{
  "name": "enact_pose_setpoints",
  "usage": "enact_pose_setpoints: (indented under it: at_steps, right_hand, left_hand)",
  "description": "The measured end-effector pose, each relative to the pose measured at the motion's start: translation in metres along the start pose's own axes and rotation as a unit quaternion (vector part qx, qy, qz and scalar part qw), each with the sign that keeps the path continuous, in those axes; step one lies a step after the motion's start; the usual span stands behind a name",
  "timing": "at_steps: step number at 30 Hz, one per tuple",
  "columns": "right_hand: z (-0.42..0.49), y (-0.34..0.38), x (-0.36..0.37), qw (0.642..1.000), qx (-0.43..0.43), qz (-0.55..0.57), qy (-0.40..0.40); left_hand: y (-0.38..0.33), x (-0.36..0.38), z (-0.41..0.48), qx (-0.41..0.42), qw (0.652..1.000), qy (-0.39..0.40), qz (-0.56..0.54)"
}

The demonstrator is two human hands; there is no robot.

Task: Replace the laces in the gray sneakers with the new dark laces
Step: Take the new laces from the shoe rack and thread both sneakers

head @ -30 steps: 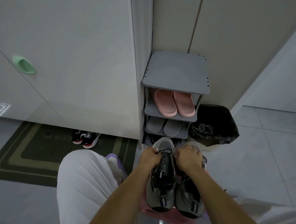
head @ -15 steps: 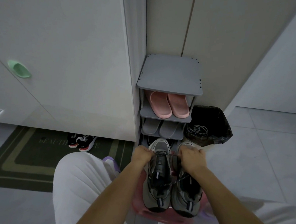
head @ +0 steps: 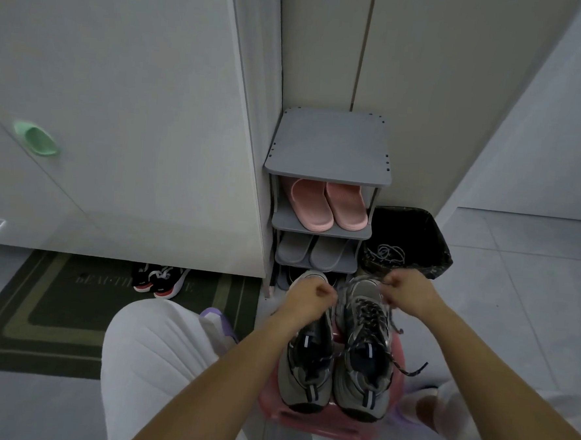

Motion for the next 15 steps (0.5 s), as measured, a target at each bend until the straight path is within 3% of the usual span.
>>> enact_pose_setpoints:
  at_steps: [2,5,9,15]
  right_hand:
    - [-0.003,0.025,0.004,0.992,-0.033,0.12,0.026]
    - [-0.004,0.051,0.006,0.972,-0.048,0.228,0.028]
    - [0.006,0.043,-0.001,0.97,-0.029,0.239,-0.028]
    - [0.016,0.015,-0.012,0.97,0.023,0.217,-0.106]
  left_hand:
    - [-0.023,0.019,-0.001,0.018,0.997,0.073,-0.032]
    - [-0.041,0.032,-0.003,0.029,0.99,0.089,-0.102]
    - [-0.031,0.013,-0.002,0.003,0.993,0.05,-0.102]
    - [-0.009,-0.026,0.0,-0.023,0.992,0.051,-0.113]
Point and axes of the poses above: each hand's wrist, its own z-axis towards the middle knuckle, its own x-axis out of the palm, y = z × x, the point moved 2 cm from there along z, towards the middle knuckle, and after that the axes turned 2 degrees about z, right-handed, at the moved point
